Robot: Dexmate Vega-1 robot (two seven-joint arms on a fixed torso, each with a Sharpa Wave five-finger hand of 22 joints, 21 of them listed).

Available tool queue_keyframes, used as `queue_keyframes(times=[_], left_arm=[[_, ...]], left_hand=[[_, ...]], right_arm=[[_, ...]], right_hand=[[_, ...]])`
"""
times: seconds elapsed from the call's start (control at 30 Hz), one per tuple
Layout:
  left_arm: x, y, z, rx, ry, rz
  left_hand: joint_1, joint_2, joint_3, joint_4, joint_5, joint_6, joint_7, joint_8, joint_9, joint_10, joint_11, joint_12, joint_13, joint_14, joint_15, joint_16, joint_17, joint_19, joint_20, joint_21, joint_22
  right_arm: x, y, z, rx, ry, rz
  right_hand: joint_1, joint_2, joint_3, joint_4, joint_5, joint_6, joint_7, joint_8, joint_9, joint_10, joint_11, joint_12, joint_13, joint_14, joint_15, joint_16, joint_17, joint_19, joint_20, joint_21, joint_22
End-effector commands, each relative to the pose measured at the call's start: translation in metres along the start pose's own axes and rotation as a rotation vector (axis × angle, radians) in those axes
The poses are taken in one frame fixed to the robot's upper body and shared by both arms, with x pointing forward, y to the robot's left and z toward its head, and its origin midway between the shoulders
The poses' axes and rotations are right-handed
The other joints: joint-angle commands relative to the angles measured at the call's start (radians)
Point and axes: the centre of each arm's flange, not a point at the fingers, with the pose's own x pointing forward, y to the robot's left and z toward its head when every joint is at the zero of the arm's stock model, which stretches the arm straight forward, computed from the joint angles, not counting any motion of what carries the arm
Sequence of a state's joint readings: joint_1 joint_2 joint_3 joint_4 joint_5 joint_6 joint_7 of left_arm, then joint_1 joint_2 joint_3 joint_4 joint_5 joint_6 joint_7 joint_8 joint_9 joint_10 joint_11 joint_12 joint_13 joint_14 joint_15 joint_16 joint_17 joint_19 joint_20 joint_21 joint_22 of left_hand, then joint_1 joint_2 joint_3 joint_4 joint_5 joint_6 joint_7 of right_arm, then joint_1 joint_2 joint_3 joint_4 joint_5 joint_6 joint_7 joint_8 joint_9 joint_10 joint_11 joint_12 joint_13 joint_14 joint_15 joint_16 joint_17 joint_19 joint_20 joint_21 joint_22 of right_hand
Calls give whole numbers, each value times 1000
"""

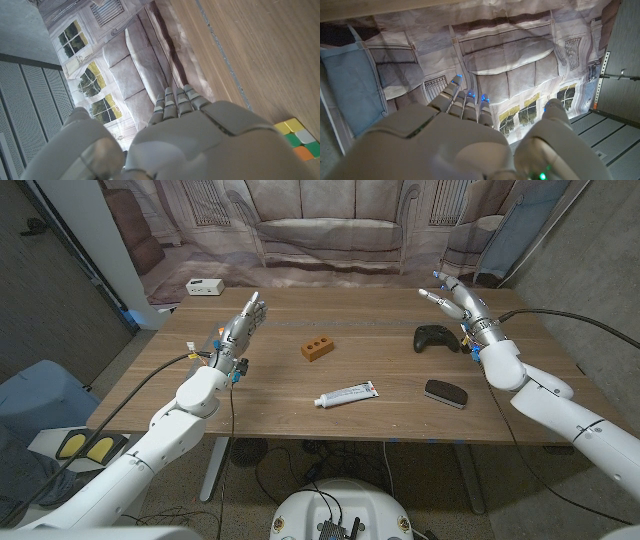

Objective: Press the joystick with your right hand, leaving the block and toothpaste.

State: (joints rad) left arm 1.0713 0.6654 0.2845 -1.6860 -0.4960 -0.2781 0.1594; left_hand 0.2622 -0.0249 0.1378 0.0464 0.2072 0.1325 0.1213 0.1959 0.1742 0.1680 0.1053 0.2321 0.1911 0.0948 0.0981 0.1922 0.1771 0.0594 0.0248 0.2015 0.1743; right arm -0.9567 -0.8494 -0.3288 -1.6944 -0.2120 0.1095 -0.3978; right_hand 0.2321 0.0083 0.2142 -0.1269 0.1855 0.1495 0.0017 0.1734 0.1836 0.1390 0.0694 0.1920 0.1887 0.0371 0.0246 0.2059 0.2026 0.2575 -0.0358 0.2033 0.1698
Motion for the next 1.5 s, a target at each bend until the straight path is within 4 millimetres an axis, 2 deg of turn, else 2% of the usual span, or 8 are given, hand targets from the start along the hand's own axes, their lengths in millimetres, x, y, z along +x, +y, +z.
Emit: queue_keyframes(times=[0.03,0.9,1.07,1.23,1.3,1.4,1.5], left_arm=[[0,0,-1,0,2,0],[3,0,-5,-10,12,1],[3,0,-6,-12,15,0],[3,0,-6,-10,17,5],[2,0,-6,-11,19,6],[2,0,-6,-9,19,5],[3,0,-6,-8,21,6]], left_hand=[[1,9,2,-9,-3,6,-2,-2,4,11,-3,-5,3,6,-2,-2,3,1,6,-2,4],[2,13,2,-11,-4,17,-4,-1,4,12,-2,-8,3,9,-2,-2,3,2,5,-2,4],[2,14,2,-12,-4,19,-3,-1,4,13,-1,-8,3,8,-1,-2,3,1,6,-3,4],[3,15,1,-13,-5,19,-3,-2,4,14,-1,-9,3,9,0,-2,3,1,7,-3,4],[3,16,1,-13,-5,20,-3,-2,4,14,0,-9,3,9,0,-2,3,1,6,-3,4],[3,16,1,-13,-5,21,-4,-2,4,14,-1,-9,3,9,-1,-2,3,1,8,-3,4],[3,17,1,-14,-5,22,-5,-2,4,13,-2,-10,3,8,0,-3,3,1,8,-3,4]], right_arm=[[8,-1,2,-113,20,22],[19,0,-2,-242,72,117],[19,0,-3,-248,85,130],[21,1,-5,-260,94,148],[21,2,-5,-262,95,152],[23,3,-6,-266,101,162],[25,4,-6,-264,103,174]], right_hand=[[9,5,-4,-3,0,-2,5,3,3,-5,2,-3,1,-5,-2,-1,3,-2,-3,-3,2],[3,12,-6,1,-1,1,8,12,3,-17,-3,-3,1,-15,-5,-3,5,-14,-8,-9,2],[2,14,-6,1,-1,11,3,17,3,-23,-17,-4,1,-19,-7,-4,5,-19,-8,-11,2],[2,16,-7,1,-1,21,-5,21,3,-30,-21,-5,1,-29,-7,-7,5,-32,-8,-15,2],[0,17,-8,2,-2,43,-9,29,3,-36,-15,-5,1,-41,-8,-10,5,-42,-11,-18,2],[0,19,-9,1,-2,60,-10,32,3,-54,-22,-9,1,-69,-13,-18,5,-62,-15,-22,3],[-2,20,-10,1,-3,63,-11,31,3,-72,-14,-12,1,-88,-13,-21,4,-77,-10,-24,3]])
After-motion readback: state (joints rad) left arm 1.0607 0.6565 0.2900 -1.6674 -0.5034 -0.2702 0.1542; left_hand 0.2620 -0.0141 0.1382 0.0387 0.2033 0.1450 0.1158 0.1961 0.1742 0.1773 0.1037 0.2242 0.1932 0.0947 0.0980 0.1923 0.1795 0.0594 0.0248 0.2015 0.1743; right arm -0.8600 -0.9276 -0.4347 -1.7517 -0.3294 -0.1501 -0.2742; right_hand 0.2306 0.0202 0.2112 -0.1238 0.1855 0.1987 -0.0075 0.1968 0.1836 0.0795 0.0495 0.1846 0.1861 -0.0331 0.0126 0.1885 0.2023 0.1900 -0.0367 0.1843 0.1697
